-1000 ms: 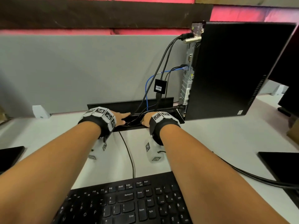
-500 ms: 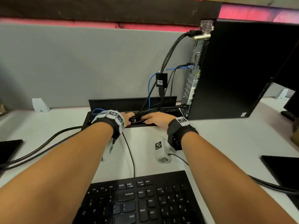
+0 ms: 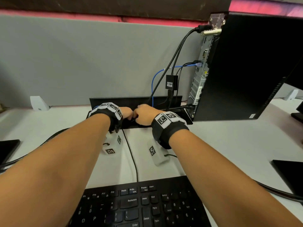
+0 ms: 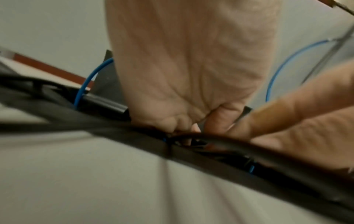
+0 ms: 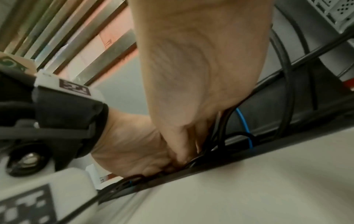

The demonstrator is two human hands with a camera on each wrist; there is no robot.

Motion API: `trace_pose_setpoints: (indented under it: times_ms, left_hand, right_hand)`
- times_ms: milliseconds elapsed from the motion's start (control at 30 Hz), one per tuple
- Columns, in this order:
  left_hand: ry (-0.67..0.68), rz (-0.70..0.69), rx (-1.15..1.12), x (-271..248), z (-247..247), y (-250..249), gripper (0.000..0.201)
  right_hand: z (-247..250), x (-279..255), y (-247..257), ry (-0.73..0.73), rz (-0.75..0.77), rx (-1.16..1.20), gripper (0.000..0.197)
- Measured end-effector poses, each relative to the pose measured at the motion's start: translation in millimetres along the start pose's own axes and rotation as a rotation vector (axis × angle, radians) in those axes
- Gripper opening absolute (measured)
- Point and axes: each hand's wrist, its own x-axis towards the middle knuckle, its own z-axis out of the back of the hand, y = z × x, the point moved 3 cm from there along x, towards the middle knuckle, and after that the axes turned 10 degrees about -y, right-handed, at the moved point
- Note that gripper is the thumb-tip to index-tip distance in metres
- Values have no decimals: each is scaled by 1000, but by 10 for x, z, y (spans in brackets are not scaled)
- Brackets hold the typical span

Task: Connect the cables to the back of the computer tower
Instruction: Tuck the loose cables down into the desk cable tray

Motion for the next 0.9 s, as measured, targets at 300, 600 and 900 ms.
trace_pose_setpoints:
  times_ms: [300,600,900]
  left_hand:
    - [-224,-77,105,-204,52,135,35]
    - [-133,-85,406,-407,105,546,41]
    - [22,-31,454,-135,-36,594,44]
  right_hand:
    - [-106,-2,71,97,-195,-145,32]
    - [198,-409,311,63,-311,-8,20]
    - [-44,-46,39,96,-191,43,52]
